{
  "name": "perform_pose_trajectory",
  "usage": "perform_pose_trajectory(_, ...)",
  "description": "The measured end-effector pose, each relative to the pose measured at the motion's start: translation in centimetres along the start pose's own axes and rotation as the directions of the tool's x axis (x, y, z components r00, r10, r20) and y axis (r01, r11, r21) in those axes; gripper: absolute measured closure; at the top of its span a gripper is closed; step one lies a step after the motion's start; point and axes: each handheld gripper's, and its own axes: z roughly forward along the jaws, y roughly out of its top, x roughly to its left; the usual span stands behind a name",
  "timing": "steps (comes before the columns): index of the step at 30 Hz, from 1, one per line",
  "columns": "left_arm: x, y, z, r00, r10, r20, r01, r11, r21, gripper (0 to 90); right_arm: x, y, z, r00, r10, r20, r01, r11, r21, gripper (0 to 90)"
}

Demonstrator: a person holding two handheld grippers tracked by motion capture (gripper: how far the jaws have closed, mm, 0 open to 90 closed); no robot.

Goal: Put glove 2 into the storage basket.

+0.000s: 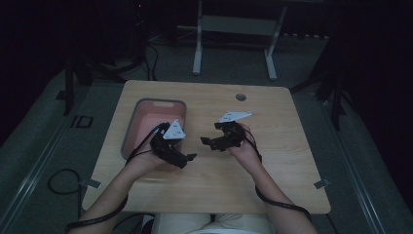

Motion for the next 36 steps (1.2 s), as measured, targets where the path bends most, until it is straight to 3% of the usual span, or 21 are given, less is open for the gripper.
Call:
perform_pose_trajectory(11,-3.2,0.8,2.4,0.9945,0.076,0.073,-0.076,0.9971,0.005,3.3,-0.6,-3.0,-1.3,0.9997,-0.007,0.024,0.007,1.0,-0.011,14.4)
perform_pose_trajectory(20,-4.6,0.8,4.3,0.9877,0.096,0.123,-0.099,0.995,0.013,3.3,-1.1,-5.6,-2.5,0.9987,-0.02,0.046,0.02,1.0,0.012,14.4)
perform_pose_trajectory(27,-6.1,0.4,6.1,0.9772,0.144,0.156,-0.15,0.9883,0.027,3.3,-1.5,-7.3,-3.0,0.9986,-0.014,0.052,0.013,1.0,0.025,14.5)
perform_pose_trajectory(33,-7.1,-0.1,7.4,0.9711,0.151,0.185,-0.157,0.9876,0.015,3.3,-1.7,-9.0,-3.2,0.999,0.005,0.044,-0.007,0.999,0.038,14.6)
perform_pose_trajectory(36,-7.5,-0.4,7.9,0.965,0.164,0.205,-0.167,0.986,-0.004,3.3,-1.8,-9.7,-3.4,0.9991,0.002,0.043,-0.004,0.999,0.041,14.5)
